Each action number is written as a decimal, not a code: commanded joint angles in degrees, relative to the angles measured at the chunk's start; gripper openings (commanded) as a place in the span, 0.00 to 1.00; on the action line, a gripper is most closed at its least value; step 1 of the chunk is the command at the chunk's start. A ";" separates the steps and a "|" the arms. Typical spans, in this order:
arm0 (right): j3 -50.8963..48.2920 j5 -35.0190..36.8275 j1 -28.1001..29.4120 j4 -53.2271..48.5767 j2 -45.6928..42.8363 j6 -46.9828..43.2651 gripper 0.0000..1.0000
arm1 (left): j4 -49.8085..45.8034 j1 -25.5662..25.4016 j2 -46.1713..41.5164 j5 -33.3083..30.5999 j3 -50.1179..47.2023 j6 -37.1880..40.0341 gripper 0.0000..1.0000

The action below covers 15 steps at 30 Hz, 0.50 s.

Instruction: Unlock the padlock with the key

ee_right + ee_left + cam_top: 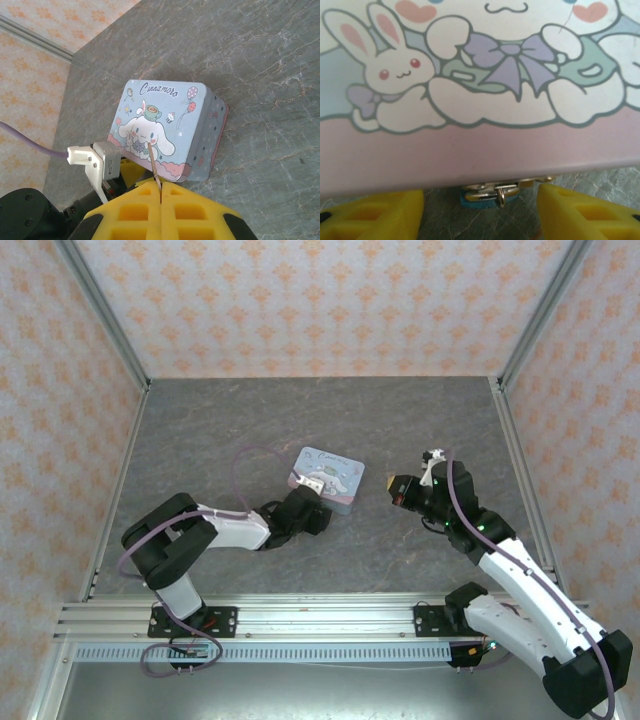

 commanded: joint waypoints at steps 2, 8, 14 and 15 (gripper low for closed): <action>-0.57 1.34 0.44 -0.49 -1.40 -0.39 0.00 | -2.07 -0.75 1.45 -3.88 2.58 -2.11 0.56; -0.78 1.49 0.39 -0.93 -2.22 -0.59 0.00 | -2.91 -0.91 2.61 -4.72 3.63 -3.12 0.51; -1.03 1.31 0.37 -0.98 -2.49 -0.60 0.00 | -3.17 -0.91 2.96 -5.02 4.13 -3.81 0.44; -1.04 1.30 0.41 -1.06 -2.49 -0.53 0.00 | -3.33 -1.00 3.07 -4.98 4.19 -3.91 0.42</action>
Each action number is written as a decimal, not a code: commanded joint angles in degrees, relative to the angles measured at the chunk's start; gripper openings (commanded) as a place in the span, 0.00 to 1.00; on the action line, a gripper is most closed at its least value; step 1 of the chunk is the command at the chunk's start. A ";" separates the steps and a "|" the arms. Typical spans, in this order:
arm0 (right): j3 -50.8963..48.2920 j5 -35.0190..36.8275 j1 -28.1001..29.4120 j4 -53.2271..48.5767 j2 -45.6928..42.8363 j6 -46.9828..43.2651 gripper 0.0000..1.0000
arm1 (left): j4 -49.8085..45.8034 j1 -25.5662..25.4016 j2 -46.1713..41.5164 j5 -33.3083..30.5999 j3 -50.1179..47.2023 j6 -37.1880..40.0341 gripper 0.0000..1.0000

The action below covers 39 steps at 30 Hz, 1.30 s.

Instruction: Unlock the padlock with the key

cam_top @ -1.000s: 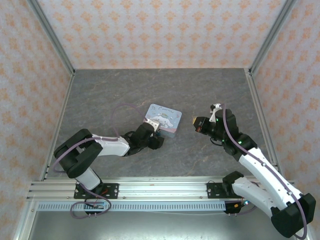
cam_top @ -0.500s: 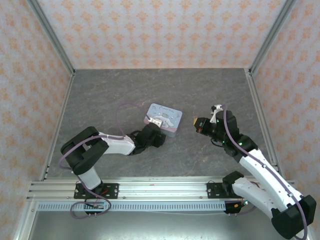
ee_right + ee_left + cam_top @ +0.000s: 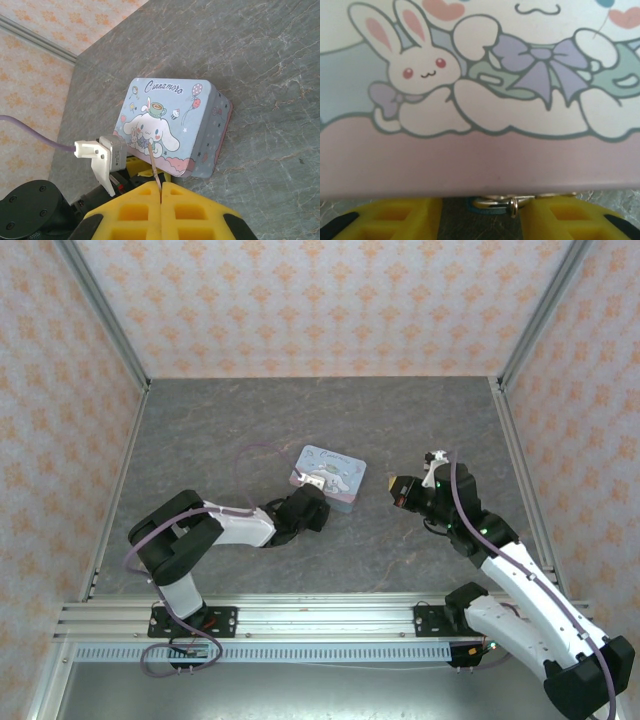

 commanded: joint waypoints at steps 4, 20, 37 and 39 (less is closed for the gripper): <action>-0.77 1.14 0.40 -0.72 -0.88 -0.61 0.00 | -1.65 -0.67 1.54 -2.19 1.91 -1.39 0.41; -0.70 1.16 0.39 -0.86 -0.96 -0.82 0.00 | -0.77 -0.75 1.11 -0.74 2.10 -2.10 0.33; -10.73 -6.50 0.57 11.87 -0.70 -3.43 0.00 | -5.95 -0.60 -8.91 6.87 3.13 -8.05 0.27; -13.34 -7.04 0.66 14.72 -0.23 -3.30 0.00 | -6.47 -0.56 -9.36 8.11 3.34 -9.73 0.27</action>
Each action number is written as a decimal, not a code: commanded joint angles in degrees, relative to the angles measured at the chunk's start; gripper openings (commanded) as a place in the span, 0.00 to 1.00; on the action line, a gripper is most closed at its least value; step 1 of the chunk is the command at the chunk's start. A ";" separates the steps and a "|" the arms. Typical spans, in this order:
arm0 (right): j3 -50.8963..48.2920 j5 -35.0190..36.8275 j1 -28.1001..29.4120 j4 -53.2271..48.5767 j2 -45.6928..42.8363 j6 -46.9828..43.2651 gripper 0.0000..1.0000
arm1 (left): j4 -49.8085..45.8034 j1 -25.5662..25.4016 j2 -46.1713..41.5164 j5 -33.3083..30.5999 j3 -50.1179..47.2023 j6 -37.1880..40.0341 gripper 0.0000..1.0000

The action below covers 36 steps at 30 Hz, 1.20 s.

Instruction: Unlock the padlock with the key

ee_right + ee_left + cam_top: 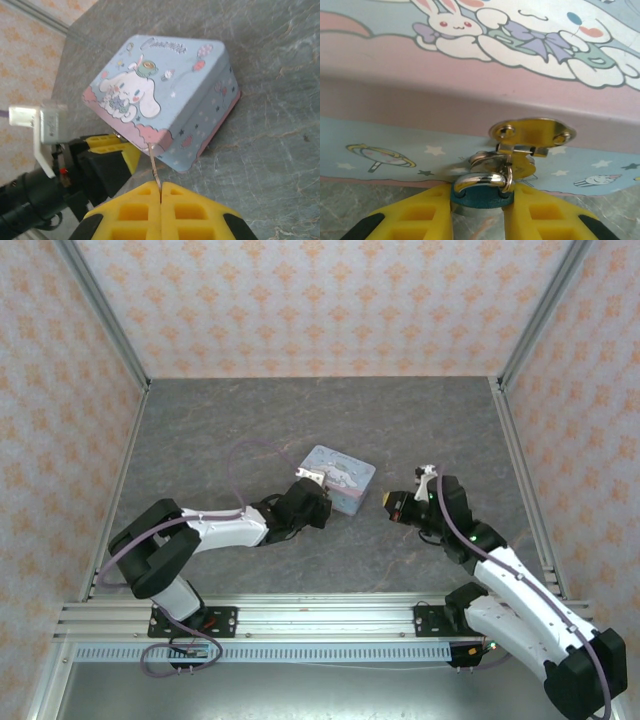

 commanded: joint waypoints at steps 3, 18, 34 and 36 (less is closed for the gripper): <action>-4.41 -2.56 0.53 9.25 1.28 -0.76 0.00 | -1.41 -0.19 -2.32 2.88 2.45 -5.48 0.27; -4.26 -3.21 1.14 15.08 7.67 0.23 0.00 | 0.88 0.32 4.97 1.13 3.68 -5.06 0.27; 6.24 -5.55 1.14 30.83 32.65 4.28 0.00 | 5.77 1.57 8.46 2.87 1.47 -4.65 0.28; 7.71 -5.07 1.16 30.74 35.52 4.68 0.00 | 5.95 1.70 8.72 3.14 1.45 -4.66 0.28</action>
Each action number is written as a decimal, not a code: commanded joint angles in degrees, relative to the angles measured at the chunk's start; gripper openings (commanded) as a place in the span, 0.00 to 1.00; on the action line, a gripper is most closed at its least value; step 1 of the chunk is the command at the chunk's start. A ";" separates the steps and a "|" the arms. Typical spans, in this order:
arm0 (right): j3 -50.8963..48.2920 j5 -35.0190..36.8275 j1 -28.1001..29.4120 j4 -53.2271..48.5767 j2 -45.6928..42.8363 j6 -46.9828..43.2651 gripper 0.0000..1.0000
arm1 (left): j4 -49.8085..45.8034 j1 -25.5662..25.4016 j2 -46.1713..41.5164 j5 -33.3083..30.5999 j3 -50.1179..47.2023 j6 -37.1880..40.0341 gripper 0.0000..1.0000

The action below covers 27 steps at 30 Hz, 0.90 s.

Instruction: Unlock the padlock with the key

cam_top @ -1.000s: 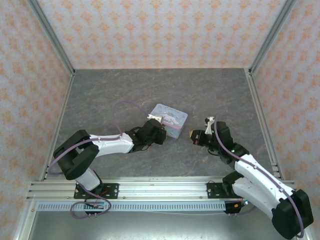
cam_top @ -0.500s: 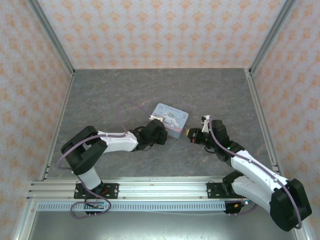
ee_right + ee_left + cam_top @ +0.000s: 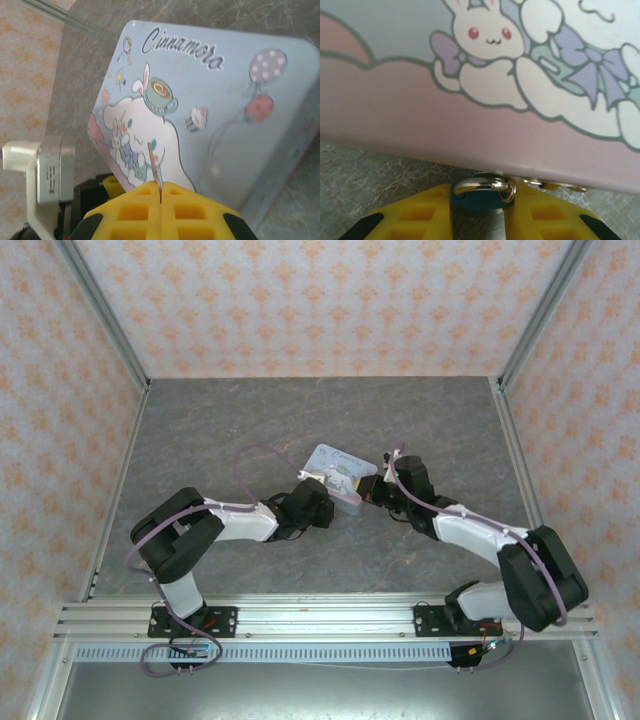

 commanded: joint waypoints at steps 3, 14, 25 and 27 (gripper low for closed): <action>4.09 -0.32 0.27 2.77 5.99 2.39 0.00 | 3.26 0.66 0.84 0.57 -0.24 0.55 0.30; 2.69 2.22 0.25 -2.85 5.91 2.42 0.00 | 6.91 0.98 1.42 2.04 -0.38 2.19 0.44; 2.06 2.33 0.27 -3.55 4.35 1.92 0.00 | 8.58 1.32 2.95 3.70 0.42 2.59 0.45; 2.06 2.32 0.31 -3.64 4.57 2.22 0.00 | 8.41 1.19 2.85 4.74 0.65 2.43 0.44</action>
